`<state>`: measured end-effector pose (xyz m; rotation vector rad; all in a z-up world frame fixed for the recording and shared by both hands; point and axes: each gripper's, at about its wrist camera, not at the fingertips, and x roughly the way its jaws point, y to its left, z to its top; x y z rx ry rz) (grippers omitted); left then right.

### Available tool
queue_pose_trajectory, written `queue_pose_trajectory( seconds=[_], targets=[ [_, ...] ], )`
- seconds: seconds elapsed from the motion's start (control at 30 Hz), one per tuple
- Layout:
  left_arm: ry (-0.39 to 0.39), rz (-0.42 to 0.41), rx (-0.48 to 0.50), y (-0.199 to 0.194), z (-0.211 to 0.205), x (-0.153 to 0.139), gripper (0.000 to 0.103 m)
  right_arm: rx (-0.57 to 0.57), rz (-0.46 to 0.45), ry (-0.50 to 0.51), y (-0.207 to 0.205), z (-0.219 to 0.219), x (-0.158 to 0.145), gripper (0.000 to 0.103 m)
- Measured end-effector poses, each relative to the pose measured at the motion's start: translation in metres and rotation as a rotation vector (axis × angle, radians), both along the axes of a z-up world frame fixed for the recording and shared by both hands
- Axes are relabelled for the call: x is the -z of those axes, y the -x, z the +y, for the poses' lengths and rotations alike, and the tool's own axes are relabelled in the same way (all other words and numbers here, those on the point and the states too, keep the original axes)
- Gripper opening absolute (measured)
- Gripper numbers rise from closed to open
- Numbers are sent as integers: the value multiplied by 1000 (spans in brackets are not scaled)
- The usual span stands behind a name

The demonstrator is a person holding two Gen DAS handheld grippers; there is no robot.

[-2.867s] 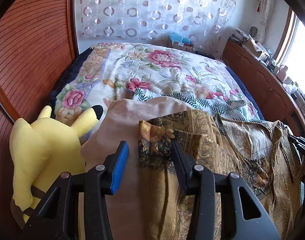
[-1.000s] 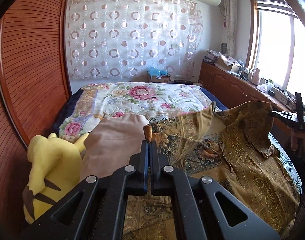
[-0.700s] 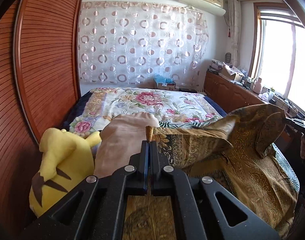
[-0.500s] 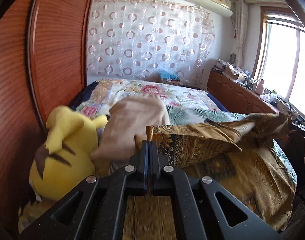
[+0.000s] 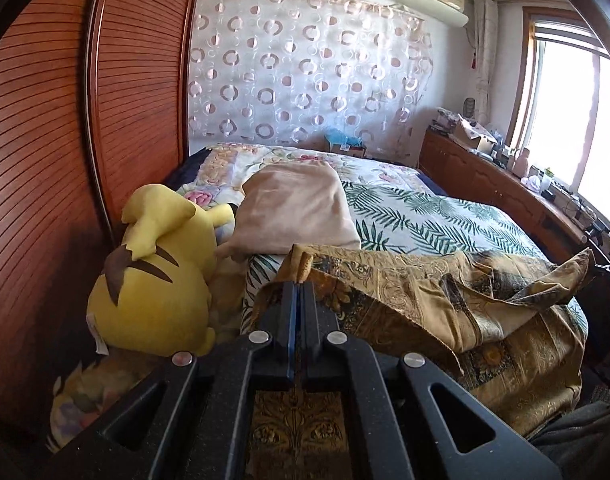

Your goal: Fold small clothes

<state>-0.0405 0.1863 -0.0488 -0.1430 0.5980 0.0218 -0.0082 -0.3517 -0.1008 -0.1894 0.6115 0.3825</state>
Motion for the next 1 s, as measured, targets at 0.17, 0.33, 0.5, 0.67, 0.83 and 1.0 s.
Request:
queue_pose_trajectory(
  seconds=[0.17,0.33,0.5,0.67,0.83,1.0],
  targets=[
    [-34,40,6,-4,-4,11,7,43,57,-14,22,-5,16,2],
    [-49,25,32,-12,-8,3,54,74,79,-14,16,-7,19,13],
    [-56,-3,50,-32,-9,-12,78,93,26,10,18,-9,0,29],
    [-116,-1,42,-63,-10,-18,78,119,-21,36,10,-15,-13,41],
    [-138,35,45,-95,-9,-7,78,119,-25,23,-13,-9,0,52],
    [-151,129,40,-126,-2,16,78,89,19,-20,-51,1,21,62]
  ],
)
